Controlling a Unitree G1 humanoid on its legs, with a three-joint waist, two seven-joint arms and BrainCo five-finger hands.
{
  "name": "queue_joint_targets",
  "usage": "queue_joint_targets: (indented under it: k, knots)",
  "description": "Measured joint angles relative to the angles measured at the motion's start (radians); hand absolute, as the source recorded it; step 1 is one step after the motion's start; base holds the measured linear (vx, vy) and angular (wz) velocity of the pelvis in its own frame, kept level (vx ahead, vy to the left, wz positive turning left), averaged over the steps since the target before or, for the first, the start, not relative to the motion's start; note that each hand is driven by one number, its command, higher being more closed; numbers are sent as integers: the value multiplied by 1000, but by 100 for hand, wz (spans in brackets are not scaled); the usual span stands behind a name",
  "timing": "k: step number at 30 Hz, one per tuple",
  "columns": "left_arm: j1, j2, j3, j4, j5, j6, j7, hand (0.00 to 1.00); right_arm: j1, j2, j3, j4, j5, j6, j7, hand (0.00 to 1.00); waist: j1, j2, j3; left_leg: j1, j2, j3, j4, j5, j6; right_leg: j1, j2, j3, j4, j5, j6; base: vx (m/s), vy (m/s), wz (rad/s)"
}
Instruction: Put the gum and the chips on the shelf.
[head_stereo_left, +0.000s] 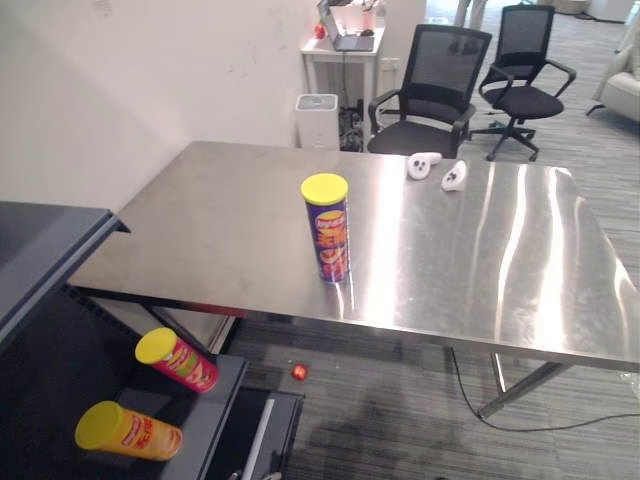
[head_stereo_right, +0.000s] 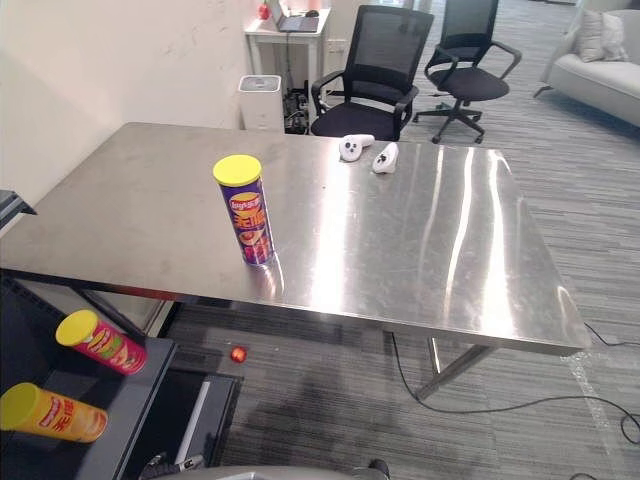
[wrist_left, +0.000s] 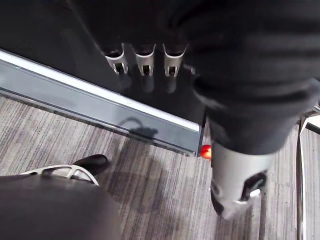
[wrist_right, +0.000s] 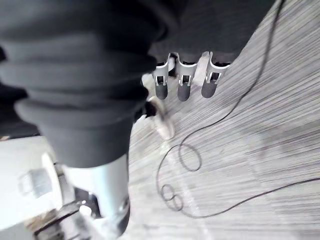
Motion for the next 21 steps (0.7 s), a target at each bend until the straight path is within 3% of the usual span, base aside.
queue_joint_targets:
  k: [2, 4, 6, 10, 14, 18, 21]
  knots:
    - [1, -15, 4, -3, 3, 0, 3, 0, 12, 6, 92, -213, -33, -5, -42, 0, -1, 1, -1, 16, 1, 11, -15, 2, 1, -3, 1, 9, 13, 0, 0, -24, -18, -15]
    - [9, -19, 8, -27, 31, 0, 6, 0, 17, 5, 174, -477, -118, -45, -116, 0, 2, -3, -19, 17, 1, 17, -27, 6, 0, -18, 3, 21, 25, 1, 2, 1, -21, -9]
    - [15, -17, 9, -42, 36, 0, 7, 0, 3, 4, 196, -571, -189, -78, -163, 0, 6, -15, -32, 22, 2, 17, -30, 8, 0, -26, 6, 21, 33, 1, 2, 21, -32, 0]
    - [25, -14, 9, -69, 37, 1, 8, 0, -60, 8, 213, -596, -264, -80, -252, 0, 11, -23, -44, 20, 2, 11, -32, 10, 0, -25, 6, 20, 34, 5, 6, 10, -38, 4]
    - [25, -18, -4, -69, 38, 1, 11, 0, -83, 1, 214, -621, -309, -71, -290, 0, 16, -22, -45, 19, 1, 0, -33, 10, 0, -24, 5, 14, 34, 11, 16, 8, -39, 4]
    - [25, -16, -30, -69, 60, 2, 12, 0, -105, -27, 267, -682, -391, -57, -285, 0, 19, -16, -48, 17, 2, -21, -29, 10, 0, -16, 4, -4, 34, 11, 16, -1, -54, 8]
    - [28, -9, -71, -78, 69, 0, 12, 0, -110, -78, 374, -718, -431, -60, -234, 0, 31, -14, -47, 9, -1, -40, -23, 10, 0, -17, 2, -9, 30, 11, 16, -35, -55, 5]
